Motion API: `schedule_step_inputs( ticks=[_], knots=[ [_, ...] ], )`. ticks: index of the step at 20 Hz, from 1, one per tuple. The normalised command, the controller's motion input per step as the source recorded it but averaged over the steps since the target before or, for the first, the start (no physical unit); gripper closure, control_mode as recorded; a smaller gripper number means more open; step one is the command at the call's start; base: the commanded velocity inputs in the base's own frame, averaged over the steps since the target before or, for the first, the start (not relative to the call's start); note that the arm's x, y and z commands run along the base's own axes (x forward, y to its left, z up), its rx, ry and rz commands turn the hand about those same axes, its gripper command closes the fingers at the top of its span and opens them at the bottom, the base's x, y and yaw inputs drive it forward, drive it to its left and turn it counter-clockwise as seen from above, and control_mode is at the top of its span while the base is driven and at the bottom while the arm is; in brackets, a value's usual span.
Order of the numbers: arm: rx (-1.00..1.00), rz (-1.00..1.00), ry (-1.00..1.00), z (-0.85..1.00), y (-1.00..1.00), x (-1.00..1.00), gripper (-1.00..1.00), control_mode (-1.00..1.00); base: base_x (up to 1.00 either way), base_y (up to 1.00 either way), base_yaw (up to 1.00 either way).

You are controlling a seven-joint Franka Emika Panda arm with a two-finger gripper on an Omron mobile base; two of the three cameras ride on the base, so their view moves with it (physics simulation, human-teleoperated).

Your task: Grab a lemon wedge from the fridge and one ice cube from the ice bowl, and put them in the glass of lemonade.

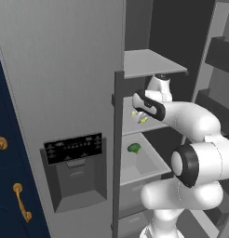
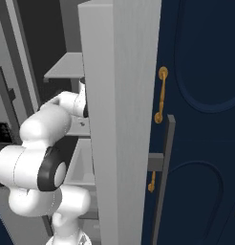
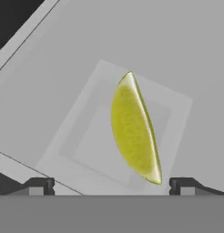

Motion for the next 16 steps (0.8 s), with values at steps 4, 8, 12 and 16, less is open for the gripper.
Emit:
schedule_step_inputs(
  ticks=[4, 8, 12, 16],
  knots=[
    [0.0, 0.0, -0.02, -0.12, 0.0, 0.24, -1.0, -1.0, 0.0, 0.0, 0.0],
    [0.0, 0.0, 0.03, 0.13, 0.0, 0.44, -1.0, -1.0, 0.0, 0.0, 0.0],
    [0.0, 0.0, 0.0, -0.05, 0.0, 0.48, -1.0, -1.0, 0.0, 0.0, 0.0],
    [0.02, 0.0, 0.0, -0.06, 0.0, 0.29, -1.0, -1.0, 0.0, 0.0, 0.0]
  ],
)
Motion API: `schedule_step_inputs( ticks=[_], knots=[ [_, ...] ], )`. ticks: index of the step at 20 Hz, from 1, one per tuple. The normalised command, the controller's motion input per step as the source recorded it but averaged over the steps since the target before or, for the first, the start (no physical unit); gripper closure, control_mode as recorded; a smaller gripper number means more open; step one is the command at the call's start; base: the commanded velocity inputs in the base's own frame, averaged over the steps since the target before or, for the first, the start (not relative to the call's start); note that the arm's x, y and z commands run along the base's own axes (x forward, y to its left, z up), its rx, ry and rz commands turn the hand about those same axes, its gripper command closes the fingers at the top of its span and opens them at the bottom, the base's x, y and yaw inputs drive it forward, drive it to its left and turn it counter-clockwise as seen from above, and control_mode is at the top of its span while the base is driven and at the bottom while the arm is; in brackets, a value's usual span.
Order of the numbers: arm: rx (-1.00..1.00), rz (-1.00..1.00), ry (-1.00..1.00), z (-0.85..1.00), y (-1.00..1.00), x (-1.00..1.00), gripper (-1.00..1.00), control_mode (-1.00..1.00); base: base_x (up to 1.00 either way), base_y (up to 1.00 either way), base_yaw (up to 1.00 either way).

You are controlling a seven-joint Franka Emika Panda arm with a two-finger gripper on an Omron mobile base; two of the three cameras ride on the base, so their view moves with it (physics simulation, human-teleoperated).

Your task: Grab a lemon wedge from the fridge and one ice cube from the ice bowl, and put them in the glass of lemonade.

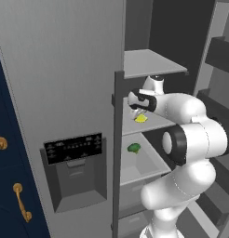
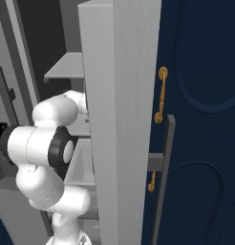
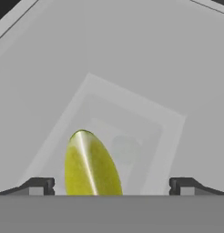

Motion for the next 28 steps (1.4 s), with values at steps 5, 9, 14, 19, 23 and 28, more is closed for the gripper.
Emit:
schedule_step_inputs(
  ticks=[5, 9, 14, 19, 23, 28],
  knots=[
    [0.0, 0.03, 0.0, -0.14, 0.06, -0.1, -1.0, -1.0, 0.0, 0.0, 0.0],
    [0.0, 0.05, 0.0, -0.17, 0.03, -0.06, -1.0, -1.0, 0.0, 0.0, 0.0],
    [0.0, 0.04, 0.0, -0.32, 0.02, 0.0, -1.0, -1.0, 0.0, 0.0, 0.0],
    [0.0, 0.03, 0.0, -0.36, 0.08, 0.0, -1.0, -1.0, 0.0, 0.0, 0.0],
    [0.0, 0.0, 0.01, -0.14, 0.06, 0.0, 1.0, -1.0, 0.0, 0.0, 0.0],
    [0.0, 0.0, 0.0, 0.0, 0.0, 0.0, 1.0, -1.0, 0.0, 0.0, 0.0]
  ],
)
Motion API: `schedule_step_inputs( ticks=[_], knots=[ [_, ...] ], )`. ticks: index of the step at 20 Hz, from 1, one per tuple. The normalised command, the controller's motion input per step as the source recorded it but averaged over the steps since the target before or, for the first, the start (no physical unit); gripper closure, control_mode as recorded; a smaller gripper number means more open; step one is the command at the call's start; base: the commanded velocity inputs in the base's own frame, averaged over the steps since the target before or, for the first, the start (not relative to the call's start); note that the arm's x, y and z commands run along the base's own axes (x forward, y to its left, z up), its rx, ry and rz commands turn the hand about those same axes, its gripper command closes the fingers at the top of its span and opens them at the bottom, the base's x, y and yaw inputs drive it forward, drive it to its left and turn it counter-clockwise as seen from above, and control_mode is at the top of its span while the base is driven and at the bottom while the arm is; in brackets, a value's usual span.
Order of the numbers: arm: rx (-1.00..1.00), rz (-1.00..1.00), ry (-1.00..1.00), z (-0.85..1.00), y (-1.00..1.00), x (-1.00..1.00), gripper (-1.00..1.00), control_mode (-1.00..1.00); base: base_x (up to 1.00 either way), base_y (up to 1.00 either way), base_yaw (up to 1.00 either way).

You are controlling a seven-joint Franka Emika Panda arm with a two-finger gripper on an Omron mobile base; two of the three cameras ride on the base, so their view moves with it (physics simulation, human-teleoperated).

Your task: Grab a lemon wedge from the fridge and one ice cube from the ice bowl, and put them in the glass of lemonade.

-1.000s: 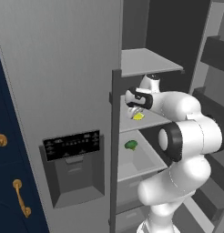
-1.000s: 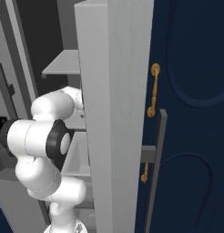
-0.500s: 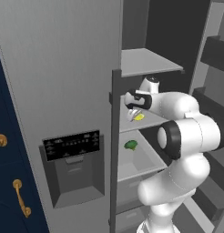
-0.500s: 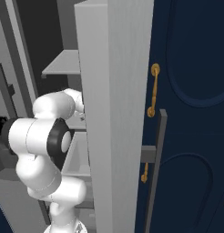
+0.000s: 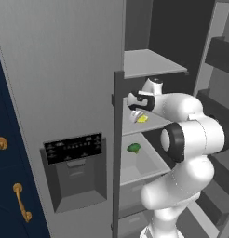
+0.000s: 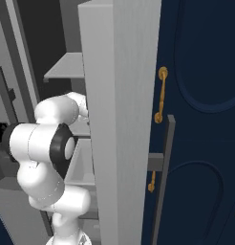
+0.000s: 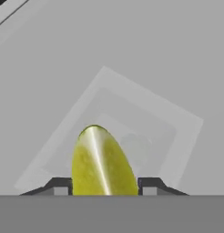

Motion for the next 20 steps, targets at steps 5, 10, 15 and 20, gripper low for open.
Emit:
schedule_step_inputs(
  ticks=[5, 10, 15, 20],
  knots=[
    [0.0, -0.12, 0.0, 0.0, 0.0, -0.5, 1.0, -1.0, 0.0, 0.0, 0.0],
    [0.0, -0.33, 0.0, 0.05, 0.18, -0.94, 1.0, -1.0, 0.0, 0.0, 0.0],
    [0.0, -0.36, 0.0, 0.55, -0.03, -0.68, 1.0, -1.0, 0.0, 0.0, 0.0],
    [0.0, -0.2, 0.0, 0.8, -0.19, -0.89, 1.0, -1.0, 0.0, 0.0, 0.0]
  ],
)
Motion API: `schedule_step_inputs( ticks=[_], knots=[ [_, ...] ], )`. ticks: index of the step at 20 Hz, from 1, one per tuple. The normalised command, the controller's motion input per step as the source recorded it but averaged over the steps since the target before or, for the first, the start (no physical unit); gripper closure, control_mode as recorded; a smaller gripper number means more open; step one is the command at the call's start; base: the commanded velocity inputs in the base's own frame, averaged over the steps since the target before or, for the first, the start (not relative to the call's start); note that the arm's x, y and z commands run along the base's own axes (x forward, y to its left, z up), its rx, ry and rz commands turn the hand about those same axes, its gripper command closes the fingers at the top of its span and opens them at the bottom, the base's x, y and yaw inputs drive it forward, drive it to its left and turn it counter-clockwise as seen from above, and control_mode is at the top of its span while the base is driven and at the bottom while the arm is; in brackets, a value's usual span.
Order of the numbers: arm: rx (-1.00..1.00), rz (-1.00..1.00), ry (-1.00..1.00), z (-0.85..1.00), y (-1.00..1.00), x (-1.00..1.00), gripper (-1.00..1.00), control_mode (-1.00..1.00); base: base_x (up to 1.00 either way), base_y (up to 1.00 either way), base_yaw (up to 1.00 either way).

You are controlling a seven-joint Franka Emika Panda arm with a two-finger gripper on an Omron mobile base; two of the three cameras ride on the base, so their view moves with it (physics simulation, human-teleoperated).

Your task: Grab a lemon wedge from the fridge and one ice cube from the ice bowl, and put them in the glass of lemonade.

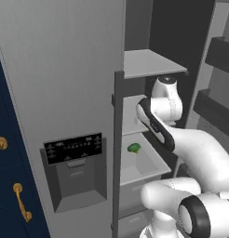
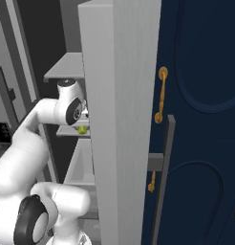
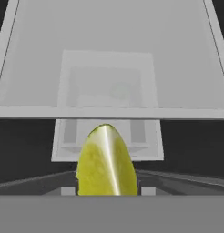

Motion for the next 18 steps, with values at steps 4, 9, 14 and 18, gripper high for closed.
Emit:
schedule_step_inputs(
  ticks=[4, 9, 14, 18],
  knots=[
    [0.0, -0.1, 0.0, 0.99, -0.07, -1.0, 1.0, -1.0, 0.0, 0.0, 0.0],
    [0.0, -0.03, 0.0, 0.92, 0.0, -1.0, 1.0, -1.0, 0.0, 0.0, 0.0],
    [0.01, 0.0, -0.01, 0.56, 0.0, -1.0, 1.0, -1.0, 0.0, 0.0, 0.0],
    [0.04, 0.0, -0.08, 0.17, 0.01, -0.96, 1.0, -1.0, 0.0, 0.0, 0.0]
  ],
)
